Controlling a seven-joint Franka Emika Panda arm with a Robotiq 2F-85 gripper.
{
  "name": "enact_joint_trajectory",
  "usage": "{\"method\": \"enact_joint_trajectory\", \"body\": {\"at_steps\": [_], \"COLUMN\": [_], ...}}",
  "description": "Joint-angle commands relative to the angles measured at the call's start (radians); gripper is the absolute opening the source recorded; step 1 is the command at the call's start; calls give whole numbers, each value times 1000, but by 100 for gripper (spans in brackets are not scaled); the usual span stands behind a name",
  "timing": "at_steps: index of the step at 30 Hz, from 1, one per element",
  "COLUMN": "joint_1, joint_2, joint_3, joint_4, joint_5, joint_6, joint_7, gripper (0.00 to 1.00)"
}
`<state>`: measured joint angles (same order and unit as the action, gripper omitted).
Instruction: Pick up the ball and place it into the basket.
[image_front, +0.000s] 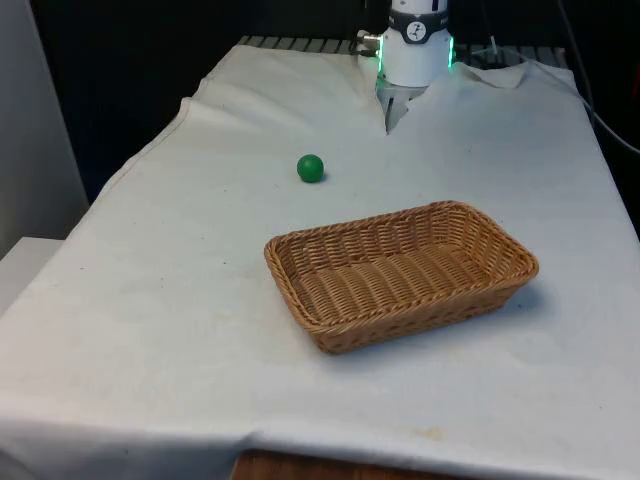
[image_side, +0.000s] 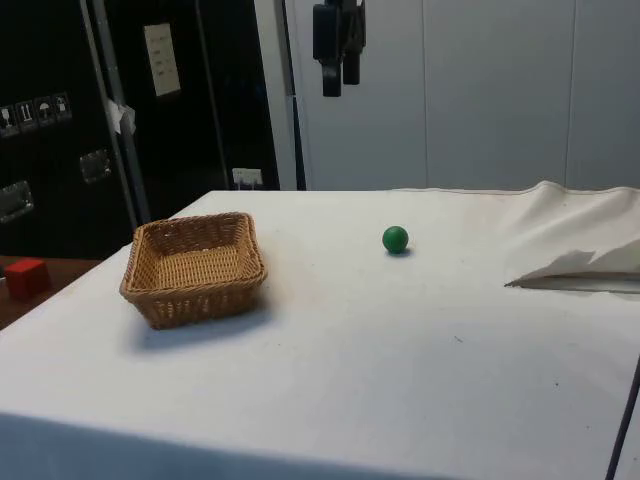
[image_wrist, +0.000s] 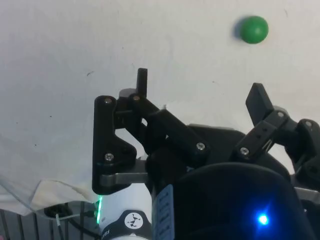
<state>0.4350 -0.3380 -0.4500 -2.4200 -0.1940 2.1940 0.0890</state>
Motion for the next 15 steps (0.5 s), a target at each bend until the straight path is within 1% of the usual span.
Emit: {"method": "enact_joint_trajectory", "body": {"at_steps": [1, 2, 5, 10, 11, 12, 15], "joint_1": [-1, -7, -8, -10, -5, -11, -12], "joint_2": [-4, -15, -20, -22, -17, -22, -22], "joint_3": [-2, -2, -9, -29, -27, -34, -47], "joint_4": [-3, -11, -15, -20, -14, -20, -21], "joint_5": [-1, -11, -14, -16, -8, -16, -16], "joint_6": [0, 5, 6, 11, 3, 12, 14], "joint_7": [-1, 0, -5, -24, -21, -29, -41], "gripper": [100, 100, 100, 100, 100, 100, 100]}}
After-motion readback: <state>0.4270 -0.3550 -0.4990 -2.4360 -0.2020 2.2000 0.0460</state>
